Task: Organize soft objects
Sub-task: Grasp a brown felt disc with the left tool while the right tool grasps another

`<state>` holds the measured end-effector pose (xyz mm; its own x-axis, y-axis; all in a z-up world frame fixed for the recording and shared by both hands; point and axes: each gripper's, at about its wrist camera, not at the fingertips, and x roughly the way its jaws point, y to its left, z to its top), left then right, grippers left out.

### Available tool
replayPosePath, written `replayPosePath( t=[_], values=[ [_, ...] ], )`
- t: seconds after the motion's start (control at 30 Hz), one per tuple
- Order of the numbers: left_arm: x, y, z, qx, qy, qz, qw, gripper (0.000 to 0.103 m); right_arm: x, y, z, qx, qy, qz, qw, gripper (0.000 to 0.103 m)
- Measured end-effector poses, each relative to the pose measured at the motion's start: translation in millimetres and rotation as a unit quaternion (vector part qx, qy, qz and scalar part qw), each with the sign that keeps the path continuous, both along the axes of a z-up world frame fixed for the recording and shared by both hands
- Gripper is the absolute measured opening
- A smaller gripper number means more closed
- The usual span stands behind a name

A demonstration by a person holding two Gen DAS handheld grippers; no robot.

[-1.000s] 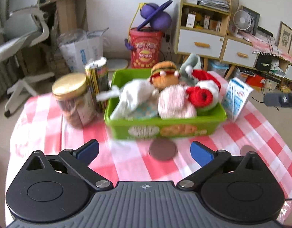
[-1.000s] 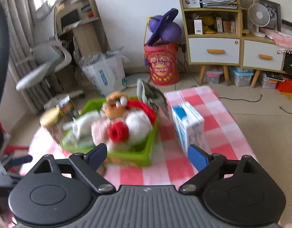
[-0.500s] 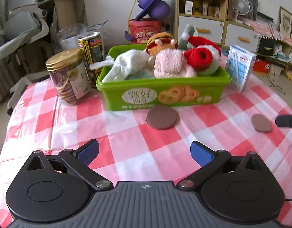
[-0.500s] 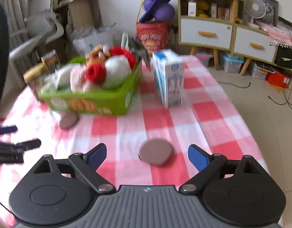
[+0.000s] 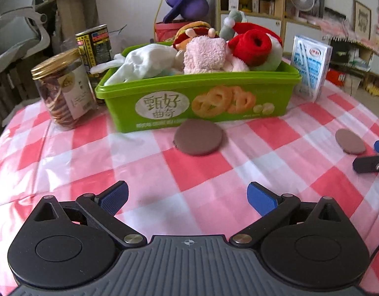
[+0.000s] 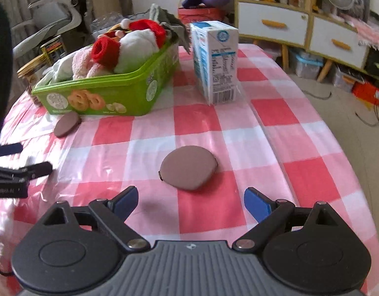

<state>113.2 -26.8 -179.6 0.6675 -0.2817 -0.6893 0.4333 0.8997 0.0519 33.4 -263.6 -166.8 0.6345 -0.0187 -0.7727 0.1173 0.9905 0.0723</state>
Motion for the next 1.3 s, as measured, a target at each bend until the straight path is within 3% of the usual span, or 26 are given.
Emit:
replayPosePath(
  t=[0.1,0.23,0.57,0.87,0.97,1.17,1.3],
  values=[
    [9.4,2.3,-3.6,-0.032,0.021,0.009,0.9992,0.099,2.5,0.6,-3.5,-0.010,-0.008,0.014,1.000,0.082],
    [15.4,-0.7,-4.8,-0.035,0.015,0.003,0.9993,0.099,4.6,-0.9,-7.6,-0.021,-0.011,0.030,0.999,0.089],
    [23.9,-6.0,-8.7,-0.045,-0.005,-0.006,0.9990,0.099,4.9,-5.0,-13.3,-0.033,-0.040,0.067,0.996,0.089],
    [34.9,-11.9,-8.3,-0.046,-0.003,0.001,0.9989,0.098,9.5,-6.0,-12.6,-0.032,-0.038,0.080,0.996,0.089],
    [37.2,-13.0,-7.3,-0.047,-0.005,0.009,0.9988,0.093,10.9,-5.7,-12.1,-0.032,-0.035,0.079,0.996,0.089],
    [40.6,-18.4,-3.7,-0.051,-0.005,0.009,0.9986,0.075,13.2,-6.2,-10.4,-0.030,-0.031,0.076,0.996,0.086],
    [46.8,-21.7,0.7,-0.056,0.005,0.025,0.9981,0.058,14.6,-7.9,-7.2,-0.029,-0.035,0.067,0.997,0.067]
  ],
)
